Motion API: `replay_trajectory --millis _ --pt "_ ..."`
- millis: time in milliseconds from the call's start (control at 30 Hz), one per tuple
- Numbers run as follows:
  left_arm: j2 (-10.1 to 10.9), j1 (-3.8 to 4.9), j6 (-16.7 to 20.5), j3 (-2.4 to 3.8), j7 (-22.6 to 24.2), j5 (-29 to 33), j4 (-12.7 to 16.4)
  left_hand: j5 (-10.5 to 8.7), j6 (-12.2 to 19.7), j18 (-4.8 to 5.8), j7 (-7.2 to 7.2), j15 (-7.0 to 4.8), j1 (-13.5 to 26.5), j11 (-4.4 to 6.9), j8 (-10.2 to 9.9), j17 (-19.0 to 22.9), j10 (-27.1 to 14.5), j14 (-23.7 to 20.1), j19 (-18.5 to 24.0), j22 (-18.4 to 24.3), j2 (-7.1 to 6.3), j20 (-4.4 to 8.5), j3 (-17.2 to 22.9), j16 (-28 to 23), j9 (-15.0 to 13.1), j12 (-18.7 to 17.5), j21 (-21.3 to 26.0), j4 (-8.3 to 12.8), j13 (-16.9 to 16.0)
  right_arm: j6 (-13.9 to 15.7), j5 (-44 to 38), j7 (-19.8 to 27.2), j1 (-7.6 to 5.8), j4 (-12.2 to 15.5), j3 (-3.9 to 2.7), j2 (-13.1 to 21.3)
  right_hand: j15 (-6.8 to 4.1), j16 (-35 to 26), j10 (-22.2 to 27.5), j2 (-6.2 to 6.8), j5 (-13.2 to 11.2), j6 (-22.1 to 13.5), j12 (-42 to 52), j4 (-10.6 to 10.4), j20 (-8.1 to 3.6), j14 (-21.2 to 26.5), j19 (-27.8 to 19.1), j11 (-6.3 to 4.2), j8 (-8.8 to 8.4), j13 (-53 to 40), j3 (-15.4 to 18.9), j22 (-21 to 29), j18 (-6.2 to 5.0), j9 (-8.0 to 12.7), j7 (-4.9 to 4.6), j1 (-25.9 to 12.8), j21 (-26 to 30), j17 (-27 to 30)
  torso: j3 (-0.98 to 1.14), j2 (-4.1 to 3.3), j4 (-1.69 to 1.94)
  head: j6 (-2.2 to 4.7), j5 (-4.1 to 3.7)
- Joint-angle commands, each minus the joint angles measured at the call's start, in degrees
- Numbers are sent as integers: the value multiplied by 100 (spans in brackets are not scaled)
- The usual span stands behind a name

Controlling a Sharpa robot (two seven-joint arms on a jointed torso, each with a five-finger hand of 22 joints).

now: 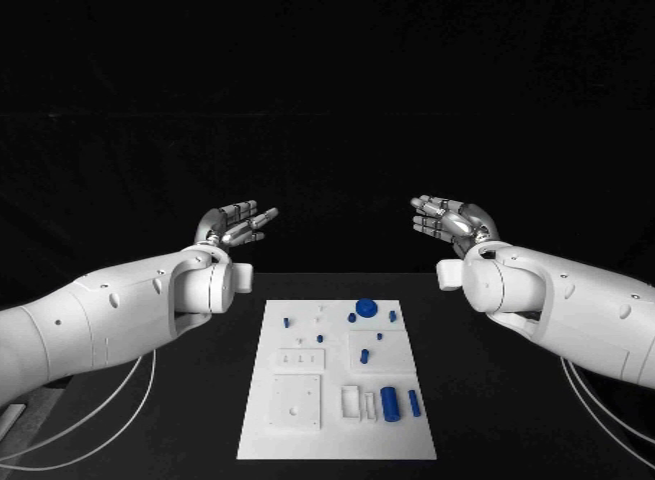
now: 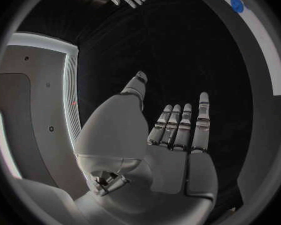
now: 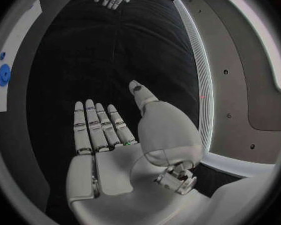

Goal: Assemble the parts on the task board

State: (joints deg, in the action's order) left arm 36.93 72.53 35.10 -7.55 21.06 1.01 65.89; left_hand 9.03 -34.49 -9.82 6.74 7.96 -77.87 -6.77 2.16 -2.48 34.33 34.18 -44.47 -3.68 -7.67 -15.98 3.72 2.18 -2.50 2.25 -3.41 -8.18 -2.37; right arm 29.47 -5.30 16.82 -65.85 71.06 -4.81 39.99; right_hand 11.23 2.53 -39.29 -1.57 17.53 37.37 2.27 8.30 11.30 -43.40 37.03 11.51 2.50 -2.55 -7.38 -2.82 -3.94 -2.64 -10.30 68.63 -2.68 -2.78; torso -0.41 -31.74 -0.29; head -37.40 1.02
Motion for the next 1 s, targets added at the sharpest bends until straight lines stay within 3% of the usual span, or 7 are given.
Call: replay_trajectory --millis 33,367,400,567,667,767,1000 --pt "-130 192 -823 -86 -587 71 -393 64 -156 -143 28 25 -275 -33 44 -13 160 153 -177 -20 -11 -38 3 41 -14 27 -40 -49 -15 -1279 -600 -877 -80 -306 -57 -80 30 50 -483 37 -42 402 54 355 17 -446 380 0 39 -26 23 -31 -119 -23 -47 404 -39 -28 -1 -1 -1 0 0" --pt "-321 493 -1180 -261 -875 96 -978 64 -239 -154 53 50 -231 -63 48 -17 262 243 -219 -22 75 -33 -9 44 -17 30 -43 85 -19 -1832 -833 -1297 -210 -743 -165 -189 -281 98 -1940 185 323 1756 109 779 -252 -1953 1856 -231 96 -73 -307 -100 -206 -80 118 409 -136 -88 -1 -1 -1 0 0" --pt "-276 481 -1330 -308 -801 206 -941 64 -262 -155 58 50 -224 -68 48 -17 289 279 -229 -22 90 -32 -13 44 -18 32 -43 111 -20 -1373 -3612 -1019 -174 -1072 -165 -375 -357 129 -2025 194 361 1949 111 793 -310 -2147 2008 -269 110 -73 -354 -119 -236 -91 140 396 -190 -108 -10 -8 9 -23 50" --pt "-157 479 -1373 -324 -621 117 -767 106 -711 -154 107 111 -184 -148 65 -44 808 906 -461 -37 342 49 -100 72 -35 51 -76 475 -39 -1418 -4771 -1019 -115 -1132 -165 -465 -759 168 -2261 296 367 2192 108 801 -686 -3273 2922 -418 110 -76 -597 -203 -297 -98 193 317 -532 -220 -16 -30 18 -11 72" --pt "-34 480 -1362 -328 -510 73 -575 139 -1119 -44 170 223 -190 -233 91 -96 1479 1938 -780 -86 503 307 -142 172 -55 79 -207 674 -64 -1394 -5396 -1040 -88 -1125 -165 -520 -993 323 -2368 347 365 2305 110 790 -914 -4025 3529 -511 117 -76 -535 -357 -362 -101 224 347 -890 -390 -26 -76 17 11 69" --pt "86 480 -1347 -330 -428 47 -375 161 -1466 351 201 187 -188 -243 94 -87 2104 2365 -1036 -83 618 627 -227 144 -64 77 -312 874 -92 -1361 -5875 -1069 -74 -1114 -165 -575 -1129 1150 -2453 380 394 2418 106 790 -1025 -4321 4036 -574 105 -74 -413 -592 -514 -95 271 388 -1310 -901 -40 -152 26 59 45" --pt "356 481 -1358 -332 -320 -43 170 190 -2153 509 194 25 -194 -136 128 -104 2806 2811 -1255 -94 752 851 -206 161 -96 114 -480 1148 -92 -1292 -6860 -1194 -12 -1107 -165 -716 -1182 2847 -2462 463 373 2440 104 799 -1078 -4271 4192 -600 101 -74 -552 -1411 -721 -94 295 349 -2338 -1968 -73 -346 102 148 -5"
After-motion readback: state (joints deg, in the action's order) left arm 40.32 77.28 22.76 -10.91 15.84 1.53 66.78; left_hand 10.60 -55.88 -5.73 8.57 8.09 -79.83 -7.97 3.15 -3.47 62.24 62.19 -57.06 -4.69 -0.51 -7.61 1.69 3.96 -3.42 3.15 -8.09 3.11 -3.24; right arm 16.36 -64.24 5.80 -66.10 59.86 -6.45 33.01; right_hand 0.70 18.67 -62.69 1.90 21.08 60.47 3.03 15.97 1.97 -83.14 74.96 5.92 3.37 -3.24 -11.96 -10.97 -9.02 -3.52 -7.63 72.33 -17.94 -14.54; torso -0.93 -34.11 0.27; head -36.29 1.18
